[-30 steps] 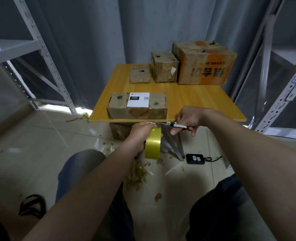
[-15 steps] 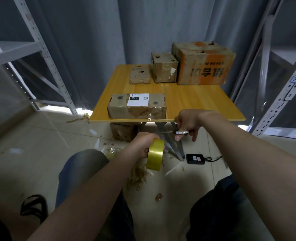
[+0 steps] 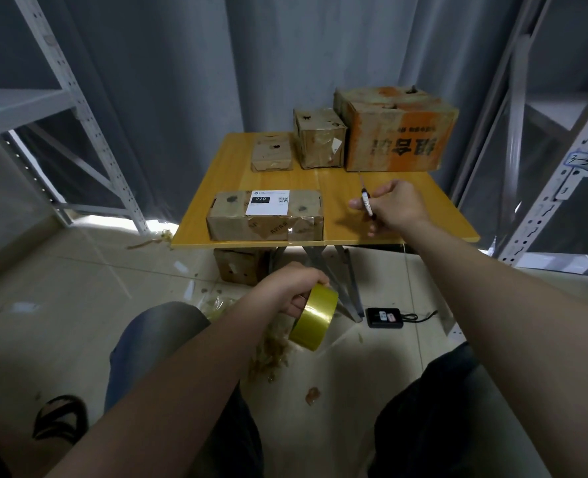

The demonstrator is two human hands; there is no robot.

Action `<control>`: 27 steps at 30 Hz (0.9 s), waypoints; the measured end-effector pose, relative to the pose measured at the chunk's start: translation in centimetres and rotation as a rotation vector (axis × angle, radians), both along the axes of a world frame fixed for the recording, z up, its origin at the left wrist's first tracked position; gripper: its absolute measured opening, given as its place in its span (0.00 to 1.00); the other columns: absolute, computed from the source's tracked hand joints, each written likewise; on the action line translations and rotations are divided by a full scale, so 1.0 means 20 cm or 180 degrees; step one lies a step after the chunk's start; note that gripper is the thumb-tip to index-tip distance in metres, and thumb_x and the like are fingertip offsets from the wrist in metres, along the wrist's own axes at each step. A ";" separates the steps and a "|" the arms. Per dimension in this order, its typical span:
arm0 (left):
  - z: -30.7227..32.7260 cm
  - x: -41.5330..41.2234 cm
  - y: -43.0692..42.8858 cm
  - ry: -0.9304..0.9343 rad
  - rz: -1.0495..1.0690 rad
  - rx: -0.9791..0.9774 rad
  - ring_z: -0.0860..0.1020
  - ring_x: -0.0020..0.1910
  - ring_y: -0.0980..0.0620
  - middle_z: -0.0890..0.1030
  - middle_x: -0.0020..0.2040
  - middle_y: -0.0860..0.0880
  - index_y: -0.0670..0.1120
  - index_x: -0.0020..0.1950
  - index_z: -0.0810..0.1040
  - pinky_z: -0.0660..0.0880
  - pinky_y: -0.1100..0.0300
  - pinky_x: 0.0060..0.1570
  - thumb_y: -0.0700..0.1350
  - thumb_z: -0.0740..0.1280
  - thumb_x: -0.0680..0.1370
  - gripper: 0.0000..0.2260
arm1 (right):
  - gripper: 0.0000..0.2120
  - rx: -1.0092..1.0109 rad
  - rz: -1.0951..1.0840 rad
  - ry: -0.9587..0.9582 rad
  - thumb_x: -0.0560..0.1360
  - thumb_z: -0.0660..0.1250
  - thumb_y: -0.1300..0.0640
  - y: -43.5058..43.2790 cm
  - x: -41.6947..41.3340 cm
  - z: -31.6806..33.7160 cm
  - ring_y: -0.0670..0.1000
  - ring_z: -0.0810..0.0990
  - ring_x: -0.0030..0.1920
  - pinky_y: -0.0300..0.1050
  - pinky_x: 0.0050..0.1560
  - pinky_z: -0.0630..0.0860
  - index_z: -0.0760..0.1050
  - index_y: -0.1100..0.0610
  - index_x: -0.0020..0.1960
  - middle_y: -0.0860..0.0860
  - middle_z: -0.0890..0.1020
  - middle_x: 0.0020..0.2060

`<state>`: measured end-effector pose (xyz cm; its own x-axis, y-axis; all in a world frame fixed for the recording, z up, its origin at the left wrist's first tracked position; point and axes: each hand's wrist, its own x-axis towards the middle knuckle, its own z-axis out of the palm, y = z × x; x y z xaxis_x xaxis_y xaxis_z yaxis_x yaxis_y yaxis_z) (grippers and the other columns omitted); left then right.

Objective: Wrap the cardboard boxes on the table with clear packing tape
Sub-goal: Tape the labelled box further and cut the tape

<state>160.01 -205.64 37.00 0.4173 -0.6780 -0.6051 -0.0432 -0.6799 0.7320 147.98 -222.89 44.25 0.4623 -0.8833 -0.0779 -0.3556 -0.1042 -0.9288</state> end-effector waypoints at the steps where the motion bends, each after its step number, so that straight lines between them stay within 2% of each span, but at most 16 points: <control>1: 0.01 0.00 0.00 -0.0026 -0.0032 -0.0012 0.77 0.21 0.53 0.80 0.33 0.47 0.42 0.61 0.79 0.74 0.61 0.26 0.48 0.69 0.81 0.13 | 0.24 -0.0287 -0.0133 0.0411 0.66 0.84 0.48 -0.03 0.01 -0.02 0.58 0.82 0.29 0.58 0.35 0.85 0.74 0.58 0.49 0.56 0.85 0.35; 4: 0.04 0.01 -0.01 0.0025 -0.0067 -0.0094 0.75 0.19 0.54 0.77 0.26 0.50 0.43 0.59 0.79 0.72 0.63 0.23 0.48 0.68 0.82 0.10 | 0.24 -0.1122 -0.0086 0.1691 0.66 0.82 0.39 -0.08 0.03 -0.04 0.61 0.85 0.38 0.57 0.42 0.85 0.83 0.60 0.39 0.58 0.86 0.37; 7: 0.06 0.02 -0.01 0.0044 -0.0087 -0.0115 0.75 0.19 0.54 0.76 0.26 0.50 0.44 0.57 0.79 0.71 0.64 0.22 0.48 0.67 0.82 0.09 | 0.22 -0.1551 0.0037 0.2422 0.67 0.82 0.42 -0.07 0.06 -0.03 0.58 0.81 0.44 0.51 0.42 0.80 0.80 0.59 0.42 0.56 0.83 0.42; 10: 0.06 0.04 -0.01 0.0070 -0.0100 -0.0154 0.75 0.20 0.53 0.77 0.28 0.48 0.43 0.56 0.80 0.72 0.63 0.24 0.48 0.67 0.82 0.09 | 0.19 -0.1814 0.0186 0.2739 0.71 0.80 0.46 -0.05 0.12 -0.02 0.58 0.78 0.47 0.49 0.43 0.74 0.77 0.59 0.46 0.57 0.81 0.48; 13: 0.05 0.06 -0.01 0.0044 -0.0106 -0.0149 0.76 0.21 0.53 0.78 0.31 0.48 0.42 0.61 0.81 0.74 0.61 0.27 0.49 0.68 0.82 0.13 | 0.15 -0.1897 0.0405 0.2963 0.78 0.74 0.49 -0.04 0.18 0.00 0.59 0.76 0.46 0.50 0.44 0.74 0.74 0.59 0.44 0.58 0.79 0.48; 15: 0.04 0.08 -0.01 0.0037 -0.0121 -0.0148 0.75 0.20 0.53 0.77 0.30 0.48 0.41 0.62 0.80 0.73 0.61 0.26 0.49 0.68 0.82 0.14 | 0.13 -0.1903 0.0459 0.3044 0.78 0.73 0.53 -0.03 0.20 0.01 0.59 0.76 0.46 0.50 0.44 0.74 0.73 0.58 0.42 0.58 0.79 0.48; 16: 0.03 0.08 0.00 0.0041 -0.0139 -0.0155 0.75 0.20 0.54 0.77 0.29 0.48 0.41 0.62 0.80 0.73 0.61 0.26 0.49 0.68 0.82 0.15 | 0.11 -0.1914 0.0437 0.3055 0.78 0.73 0.54 -0.02 0.21 0.02 0.59 0.76 0.46 0.49 0.44 0.74 0.74 0.59 0.45 0.58 0.79 0.47; 18: 0.02 0.10 0.01 0.0057 -0.0182 -0.0202 0.74 0.20 0.54 0.76 0.30 0.49 0.41 0.64 0.80 0.71 0.63 0.24 0.49 0.67 0.82 0.15 | 0.07 -0.1971 0.0315 0.2936 0.79 0.72 0.57 -0.01 0.23 0.02 0.59 0.75 0.46 0.50 0.43 0.73 0.75 0.59 0.49 0.57 0.78 0.46; 20: 0.02 0.10 0.03 0.0071 -0.0193 -0.0248 0.73 0.20 0.55 0.75 0.30 0.49 0.41 0.64 0.80 0.69 0.64 0.23 0.49 0.67 0.82 0.15 | 0.06 -0.2041 0.0196 0.2617 0.79 0.71 0.55 0.01 0.25 0.01 0.58 0.76 0.45 0.50 0.43 0.74 0.77 0.58 0.49 0.55 0.78 0.44; 23: 0.04 0.11 0.05 0.0104 -0.0174 -0.0308 0.71 0.19 0.55 0.73 0.27 0.50 0.41 0.63 0.81 0.68 0.65 0.22 0.48 0.65 0.83 0.14 | 0.11 -0.2221 0.0197 0.1692 0.82 0.68 0.48 0.09 0.30 0.02 0.54 0.78 0.44 0.46 0.41 0.73 0.83 0.54 0.50 0.52 0.81 0.43; 25: 0.04 0.12 0.06 0.0167 -0.0179 -0.0327 0.69 0.20 0.54 0.71 0.26 0.50 0.41 0.61 0.81 0.67 0.65 0.23 0.48 0.65 0.83 0.13 | 0.13 -0.2336 0.0324 0.0980 0.83 0.65 0.46 0.17 0.35 0.05 0.52 0.79 0.48 0.45 0.43 0.70 0.82 0.53 0.53 0.51 0.81 0.47; 27: 0.05 0.13 0.06 0.0220 -0.0178 -0.0320 0.69 0.21 0.53 0.71 0.27 0.50 0.42 0.58 0.81 0.69 0.63 0.26 0.48 0.66 0.83 0.11 | 0.16 -0.2500 0.0584 0.0566 0.83 0.64 0.43 0.23 0.42 0.05 0.53 0.78 0.58 0.47 0.51 0.71 0.82 0.53 0.57 0.52 0.81 0.55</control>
<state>162.60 -204.41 37.97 0.3369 -0.7578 -0.5588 -0.0260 -0.6008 0.7990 156.41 -218.24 45.17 0.6434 -0.6227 0.4452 -0.4046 -0.7704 -0.4928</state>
